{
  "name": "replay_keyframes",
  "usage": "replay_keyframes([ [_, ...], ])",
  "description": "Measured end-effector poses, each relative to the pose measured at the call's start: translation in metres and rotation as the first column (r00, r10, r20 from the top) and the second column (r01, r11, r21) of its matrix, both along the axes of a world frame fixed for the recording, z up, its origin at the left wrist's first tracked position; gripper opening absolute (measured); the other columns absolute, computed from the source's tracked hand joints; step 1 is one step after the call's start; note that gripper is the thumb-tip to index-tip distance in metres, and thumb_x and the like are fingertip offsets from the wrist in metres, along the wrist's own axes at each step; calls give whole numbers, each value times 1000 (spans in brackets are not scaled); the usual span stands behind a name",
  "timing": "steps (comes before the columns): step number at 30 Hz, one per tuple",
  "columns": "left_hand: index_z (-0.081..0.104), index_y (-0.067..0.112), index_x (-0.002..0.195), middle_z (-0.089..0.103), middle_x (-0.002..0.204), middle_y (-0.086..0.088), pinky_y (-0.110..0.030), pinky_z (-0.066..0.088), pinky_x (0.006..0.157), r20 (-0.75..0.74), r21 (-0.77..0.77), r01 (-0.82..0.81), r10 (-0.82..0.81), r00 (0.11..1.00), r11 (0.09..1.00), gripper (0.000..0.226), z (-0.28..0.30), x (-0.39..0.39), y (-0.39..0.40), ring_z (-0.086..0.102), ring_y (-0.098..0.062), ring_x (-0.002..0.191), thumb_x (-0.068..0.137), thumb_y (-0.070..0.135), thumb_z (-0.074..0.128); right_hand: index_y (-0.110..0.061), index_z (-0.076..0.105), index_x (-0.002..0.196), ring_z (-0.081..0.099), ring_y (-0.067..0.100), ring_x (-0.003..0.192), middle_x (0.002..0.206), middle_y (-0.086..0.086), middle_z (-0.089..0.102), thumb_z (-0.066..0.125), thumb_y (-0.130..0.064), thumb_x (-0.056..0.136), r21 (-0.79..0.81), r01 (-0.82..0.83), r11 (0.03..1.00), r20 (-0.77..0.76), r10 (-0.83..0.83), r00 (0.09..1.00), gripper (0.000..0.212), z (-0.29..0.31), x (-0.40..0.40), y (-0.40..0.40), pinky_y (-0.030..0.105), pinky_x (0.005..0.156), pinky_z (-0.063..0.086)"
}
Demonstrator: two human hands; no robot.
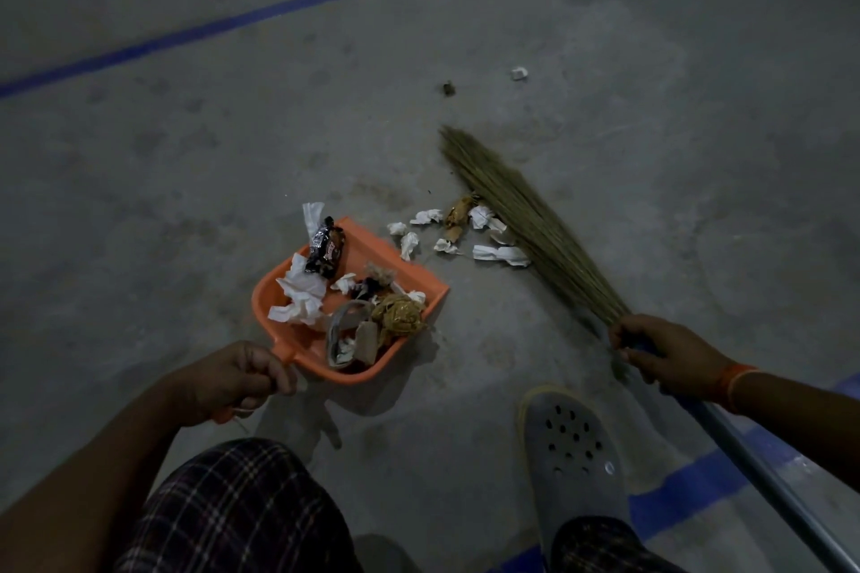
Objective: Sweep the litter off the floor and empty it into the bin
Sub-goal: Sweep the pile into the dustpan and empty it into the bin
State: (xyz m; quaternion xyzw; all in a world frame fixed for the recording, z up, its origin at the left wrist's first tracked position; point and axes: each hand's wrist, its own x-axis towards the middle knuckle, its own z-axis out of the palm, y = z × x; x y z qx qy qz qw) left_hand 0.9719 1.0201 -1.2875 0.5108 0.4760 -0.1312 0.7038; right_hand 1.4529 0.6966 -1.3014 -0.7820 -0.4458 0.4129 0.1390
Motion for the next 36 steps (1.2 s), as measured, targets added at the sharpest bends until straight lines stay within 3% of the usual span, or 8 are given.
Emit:
replay_keyframes([
  [4,71,-8,79,61,70,-23,-15,30,37,-14,44,72,-71,997,996,18,6,15,2,36,-12,37,71,-6,55,-30,61,99,63,22,70,103,-2,58,57,-11,96,-3,-22,1000,-26,22,999,19,-2,-5,8,36,56,59],
  [8,64,-14,88,59,48,-2,-14,29,32,-3,38,96,-96,995,995,26,12,31,-3,36,-6,32,86,-24,40,-28,61,98,63,20,71,103,-4,57,57,-12,96,21,-107,994,-45,108,993,17,-2,-14,16,40,60,59],
  [10,61,-15,93,59,46,-1,-13,28,31,-8,36,96,-95,995,995,32,12,34,-4,35,-5,31,87,-27,32,-27,60,95,62,13,69,99,-4,57,57,-11,96,28,-159,987,-47,160,986,16,0,-21,20,32,57,57],
  [16,68,-10,77,68,62,-4,-13,28,34,18,-12,44,-44,999,999,18,10,30,-2,36,-9,34,70,-10,51,-36,57,91,57,-2,83,96,-12,54,59,-10,94,80,-334,939,-27,337,941,25,9,-37,19,11,65,46],
  [18,66,-13,83,66,57,-3,-14,27,33,13,1,60,-60,998,998,18,9,30,-2,36,-8,33,78,-16,49,-37,57,92,56,-3,88,96,-13,54,58,-9,94,108,-359,927,-13,363,932,28,14,-37,17,8,68,43],
  [24,67,-12,84,67,60,-3,-15,26,36,7,36,64,-64,998,997,27,-1,26,-2,36,-9,36,84,-22,43,-24,61,96,60,13,77,97,-10,55,57,-8,95,162,-295,941,8,298,955,17,36,-24,20,16,59,49],
  [31,73,-5,80,72,94,-14,-16,28,38,22,20,27,-27,999,999,21,-9,15,-1,38,-13,41,68,-4,55,-24,60,96,61,10,77,99,-6,55,56,-11,96,123,-210,970,62,204,977,14,35,-8,30,23,58,54],
  [36,74,0,87,52,73,-20,-21,21,43,-38,66,98,-95,995,993,22,-7,10,2,31,-11,48,73,4,58,-22,59,93,60,9,71,94,-4,56,56,-13,97,30,-271,962,24,271,962,10,19,-17,27,20,56,51],
])
